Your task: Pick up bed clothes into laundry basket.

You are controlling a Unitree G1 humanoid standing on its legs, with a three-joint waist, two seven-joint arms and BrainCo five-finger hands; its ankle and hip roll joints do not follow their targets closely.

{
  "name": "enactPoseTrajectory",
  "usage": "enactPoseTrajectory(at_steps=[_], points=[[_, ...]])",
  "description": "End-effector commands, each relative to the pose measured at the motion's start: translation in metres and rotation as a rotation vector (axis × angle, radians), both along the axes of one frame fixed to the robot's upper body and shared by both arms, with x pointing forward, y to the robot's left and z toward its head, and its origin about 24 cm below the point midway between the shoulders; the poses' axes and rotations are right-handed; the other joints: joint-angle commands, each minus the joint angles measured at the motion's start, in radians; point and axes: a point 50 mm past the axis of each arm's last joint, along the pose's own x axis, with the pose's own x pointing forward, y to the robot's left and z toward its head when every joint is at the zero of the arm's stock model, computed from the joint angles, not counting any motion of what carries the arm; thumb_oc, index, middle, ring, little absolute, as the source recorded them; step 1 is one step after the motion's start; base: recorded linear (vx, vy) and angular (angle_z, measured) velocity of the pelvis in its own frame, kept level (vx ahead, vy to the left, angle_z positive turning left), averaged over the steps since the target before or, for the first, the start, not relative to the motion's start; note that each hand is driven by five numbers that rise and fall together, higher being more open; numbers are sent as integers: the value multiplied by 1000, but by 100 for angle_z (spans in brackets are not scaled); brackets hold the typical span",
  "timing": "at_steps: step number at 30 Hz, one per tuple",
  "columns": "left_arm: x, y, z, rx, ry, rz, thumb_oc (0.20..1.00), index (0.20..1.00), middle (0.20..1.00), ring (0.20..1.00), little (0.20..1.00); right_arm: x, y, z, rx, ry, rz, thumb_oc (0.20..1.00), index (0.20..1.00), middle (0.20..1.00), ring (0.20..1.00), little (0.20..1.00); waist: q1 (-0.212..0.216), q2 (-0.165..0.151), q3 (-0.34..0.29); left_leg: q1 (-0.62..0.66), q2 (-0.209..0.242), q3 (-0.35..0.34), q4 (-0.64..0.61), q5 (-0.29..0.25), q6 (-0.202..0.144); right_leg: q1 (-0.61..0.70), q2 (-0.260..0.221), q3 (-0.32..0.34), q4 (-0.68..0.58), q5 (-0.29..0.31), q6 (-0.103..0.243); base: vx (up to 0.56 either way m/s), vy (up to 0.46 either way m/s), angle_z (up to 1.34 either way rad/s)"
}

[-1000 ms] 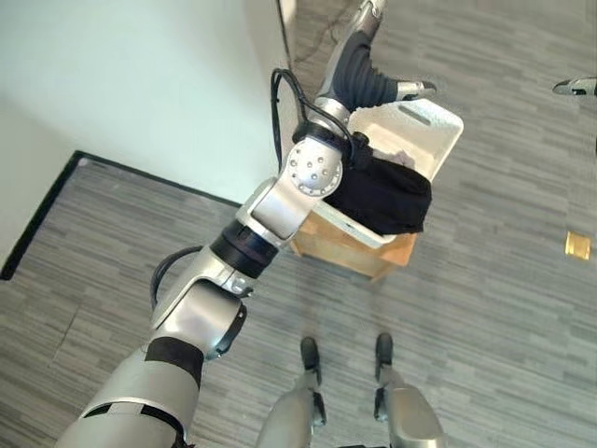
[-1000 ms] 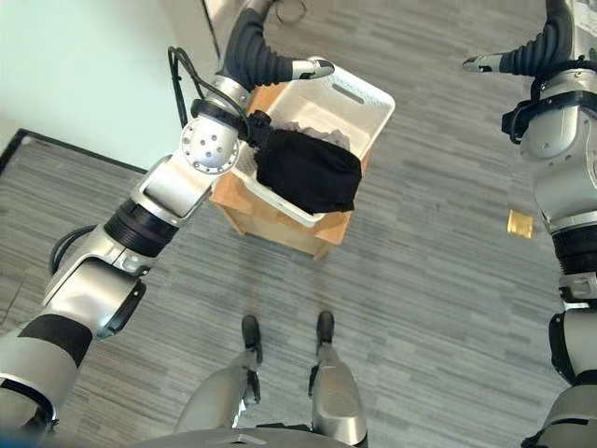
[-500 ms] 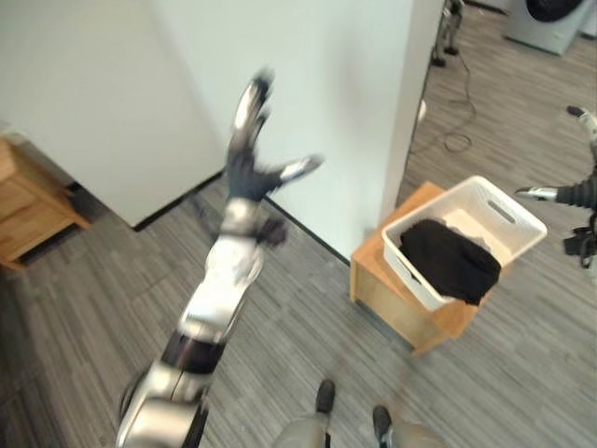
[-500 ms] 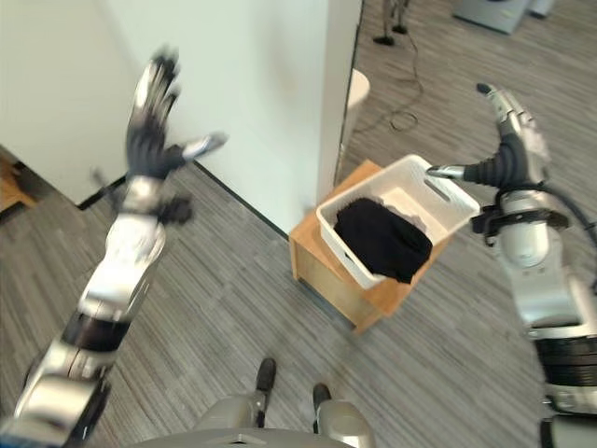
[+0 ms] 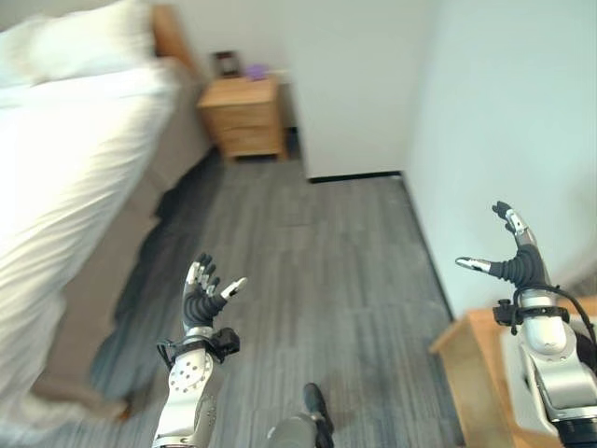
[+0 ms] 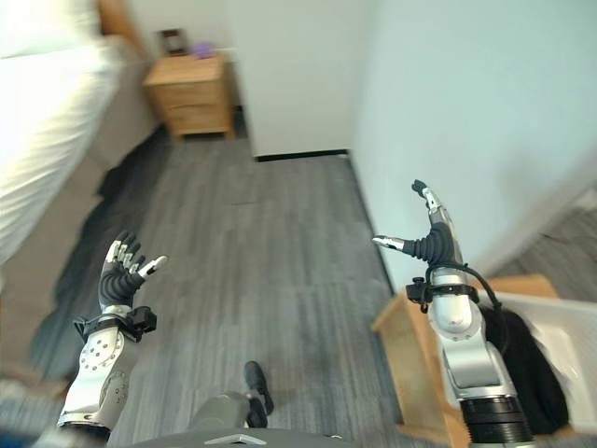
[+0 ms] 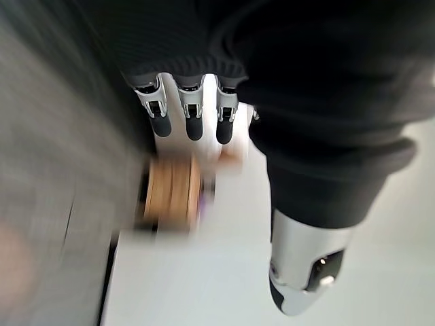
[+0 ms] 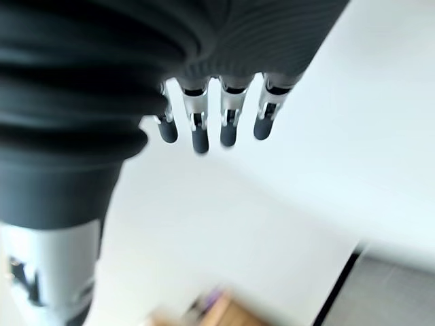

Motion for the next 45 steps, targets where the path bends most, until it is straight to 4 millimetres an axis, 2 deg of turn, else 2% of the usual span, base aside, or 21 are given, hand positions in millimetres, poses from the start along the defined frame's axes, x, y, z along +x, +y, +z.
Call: enactPoseTrajectory(at_steps=[1,3,4,5,6,7,8,9,10,11,13,14,16,17,18,19,20,25,29,34,45], points=[[-5,25,35,65,-174,31,1000,1000,1000,1000,1000,12,0,15,89,-98,48,1000,1000,1000,1000,1000,-9,8,-28,106,-16,-185,-272,101,-57,-103,-45,129,-46,117,78,236,209,197],[-6,27,37,60,-185,42,1000,1000,1000,1000,1000,14,3,11,116,-89,60,1000,1000,1000,1000,1000,-12,-6,-23,98,-40,-209,-279,96,-35,-108,-69,108,13,108,89,142,151,191],[-6,28,39,60,-196,44,1000,1000,1000,1000,1000,15,8,9,131,-85,82,1000,1000,1000,1000,1000,7,-10,-22,106,-58,-220,-291,86,-19,-111,-77,101,68,113,95,119,160,185],[-7,29,41,74,-202,44,1000,1000,1000,1000,1000,17,12,6,144,-72,99,1000,1000,1000,1000,1000,4,-12,-14,131,-91,-244,-318,72,4,-143,-114,104,182,127,110,220,230,144],[-3,28,44,94,-210,37,1000,1000,1000,1000,1000,20,20,2,168,-56,130,1000,1000,1000,1000,1000,-18,-15,9,152,-123,-277,-340,62,26,-211,-142,168,328,166,136,187,239,153],[4,24,48,124,-220,14,1000,1000,1000,1000,1000,25,27,0,200,-51,152,1000,1000,1000,1000,1000,-43,-3,43,153,-136,-329,-364,94,43,-319,-102,313,459,188,133,118,164,192],[9,21,49,132,-220,-10,1000,1000,1000,1000,1000,26,28,-1,224,-53,156,1000,1000,1000,1000,1000,-65,2,56,149,-139,-383,-376,106,42,-380,-24,416,490,149,112,34,77,263],[12,19,49,130,-217,-23,1000,1000,1000,1000,1000,24,27,-3,240,-47,153,1000,1000,1000,1000,1000,-76,1,66,140,-150,-437,-380,113,37,-424,35,495,497,117,107,53,-33,292],[16,15,51,126,-226,-46,1000,1000,1000,1000,1000,21,25,-8,257,-37,139,1000,1000,1000,1000,1000,-84,-1,75,125,-165,-498,-381,120,32,-441,67,558,470,96,112,43,-56,274],[16,15,51,126,-226,-46,1000,1000,1000,1000,1000,21,25,-8,258,-38,139,1000,1000,1000,1000,1000,-87,2,74,121,-162,-501,-382,126,31,-442,70,554,465,102,109,68,-121,225],[20,8,55,136,-243,-82,1000,1000,1000,1000,1000,21,29,-8,294,-42,148,1000,1000,1000,1000,1000,-98,6,81,114,-170,-572,-384,117,23,-440,43,626,412,73,89,121,-161,158],[23,4,57,151,-249,-106,1000,1000,1000,1000,1000,22,30,-8,305,-43,151,1000,1000,1000,1000,1000,-111,7,76,114,-174,-614,-390,120,18,-436,54,678,336,64,70,230,-193,162],[26,-1,59,127,-268,-125,1000,1000,1000,1000,1000,23,31,-9,301,-33,148,1000,1000,1000,1000,1000,-139,-10,77,133,-216,-704,-391,103,15,-423,104,843,197,83,68,220,-145,143],[26,0,59,127,-269,-124,1000,1000,1000,1000,1000,23,31,-9,301,-34,148,1000,1000,1000,1000,1000,-140,-9,78,131,-214,-705,-392,109,14,-422,105,842,190,92,68,231,-89,248],[30,-6,61,103,-286,-137,1000,1000,1000,1000,1000,26,32,-11,307,-22,152,1000,1000,1000,1000,1000,-152,-22,90,147,-259,-798,-388,94,19,-420,153,996,87,125,67,152,-92,247],[30,-8,63,97,-301,-157,1000,1000,1000,1000,1000,26,38,-10,314,-19,177,1000,1000,1000,1000,1000,-142,-30,93,150,-267,-810,-385,94,13,-411,137,990,77,137,64,236,-209,233],[30,-10,65,105,-306,-158,1000,1000,1000,1000,1000,31,43,-7,293,-18,198,1000,1000,1000,1000,1000,-132,-42,86,158,-277,-814,-386,86,20,-387,98,949,39,172,71,74,-163,138],[21,-3,61,153,-280,-141,1000,1000,1000,1000,1000,34,53,-11,286,30,267,1000,1000,1000,1000,1000,-114,-34,46,190,-256,-787,-396,70,8,-325,66,913,-77,229,83,168,-140,41],[16,2,58,161,-264,-126,1000,1000,1000,1000,1000,33,58,-16,287,60,298,1000,1000,1000,1000,1000,-105,-31,39,204,-234,-765,-400,64,-7,-316,61,897,-93,234,89,62,-111,-32],[12,4,54,168,-245,-122,1000,1000,1000,1000,1000,27,57,-24,262,110,316,1000,1000,1000,1000,1000,-106,-27,31,224,-214,-756,-400,57,-19,-294,67,884,-95,212,81,25,-66,-12],[4,5,71,250,-306,-110,1000,1000,1000,1000,1000,16,50,-32,272,142,306,1000,1000,1000,1000,1000,-117,-19,24,268,-195,-749,-395,41,-27,-248,81,877,-95,179,64,16,-28,-14]])
